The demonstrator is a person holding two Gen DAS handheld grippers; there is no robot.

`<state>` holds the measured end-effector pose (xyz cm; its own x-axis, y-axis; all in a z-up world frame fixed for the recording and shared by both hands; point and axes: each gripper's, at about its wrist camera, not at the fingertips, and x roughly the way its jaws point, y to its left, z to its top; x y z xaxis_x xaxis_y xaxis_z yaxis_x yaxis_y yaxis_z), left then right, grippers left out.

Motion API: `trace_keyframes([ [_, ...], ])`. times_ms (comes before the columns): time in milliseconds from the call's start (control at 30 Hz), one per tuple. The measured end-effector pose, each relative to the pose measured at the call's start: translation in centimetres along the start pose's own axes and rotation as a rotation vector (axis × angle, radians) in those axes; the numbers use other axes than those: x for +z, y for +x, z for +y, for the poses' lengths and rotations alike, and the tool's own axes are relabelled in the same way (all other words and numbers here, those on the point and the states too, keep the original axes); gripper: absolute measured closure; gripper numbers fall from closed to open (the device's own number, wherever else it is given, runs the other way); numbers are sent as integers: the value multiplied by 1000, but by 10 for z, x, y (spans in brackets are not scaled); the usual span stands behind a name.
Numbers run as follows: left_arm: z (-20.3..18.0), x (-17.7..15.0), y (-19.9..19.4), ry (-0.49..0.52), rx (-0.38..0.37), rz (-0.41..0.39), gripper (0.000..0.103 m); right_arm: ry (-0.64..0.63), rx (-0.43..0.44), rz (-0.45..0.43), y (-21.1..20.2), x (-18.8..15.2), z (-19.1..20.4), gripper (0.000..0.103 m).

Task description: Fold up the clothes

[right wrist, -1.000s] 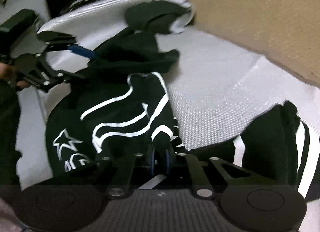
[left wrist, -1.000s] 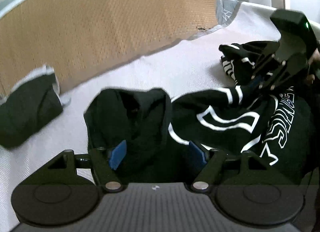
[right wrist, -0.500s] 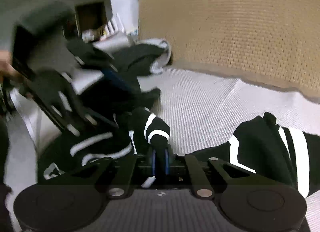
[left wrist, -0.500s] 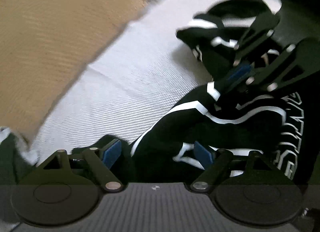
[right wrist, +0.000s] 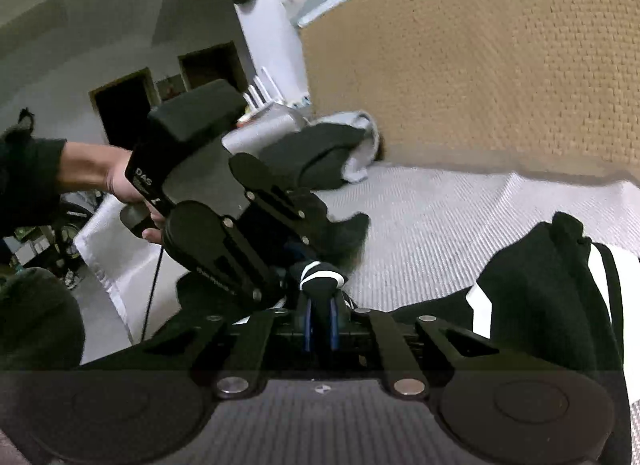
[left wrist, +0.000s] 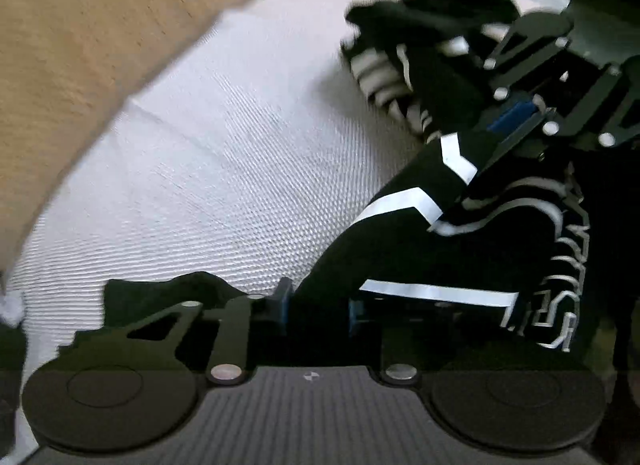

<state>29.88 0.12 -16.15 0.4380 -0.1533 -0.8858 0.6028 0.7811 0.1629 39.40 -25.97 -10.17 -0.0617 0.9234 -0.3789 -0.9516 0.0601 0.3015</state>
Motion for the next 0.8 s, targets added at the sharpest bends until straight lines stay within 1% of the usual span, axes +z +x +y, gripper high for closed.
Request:
trace_keyframes([
  [33,-4,-5,-9,-5,6,-21,81,-11,21,-12,-3,0,3,93],
  [100,-18,-19,-25,5,9,-37,83,-32,60,-22,-8,-1,11,93],
  [167,-33,-33,-38,4,5,-37,83,-70,92,-2,-6,-4,21,93],
  [233,-50,-50,-49,12,9,-28,82,-125,107,43,-7,-8,34,92],
  [333,-74,-68,-58,39,24,-5,76,-190,149,120,-6,-13,52,89],
  [400,-86,-75,-60,59,27,16,70,-205,181,171,-5,-16,59,86],
  [467,-96,-77,-62,83,35,31,65,-230,186,223,-2,-17,66,84],
  [533,-96,-75,-64,84,17,39,62,-250,191,268,-1,-18,74,78],
  [600,-92,-73,-67,79,-12,44,55,-293,176,312,0,-22,84,76],
  [667,-85,-72,-70,61,-34,44,54,-334,159,346,-1,-27,92,73],
  [733,-69,-68,-65,32,-61,32,54,-371,143,373,-2,-32,100,69],
  [800,-59,-64,-64,-4,-75,6,54,-403,119,385,-3,-34,107,68],
])
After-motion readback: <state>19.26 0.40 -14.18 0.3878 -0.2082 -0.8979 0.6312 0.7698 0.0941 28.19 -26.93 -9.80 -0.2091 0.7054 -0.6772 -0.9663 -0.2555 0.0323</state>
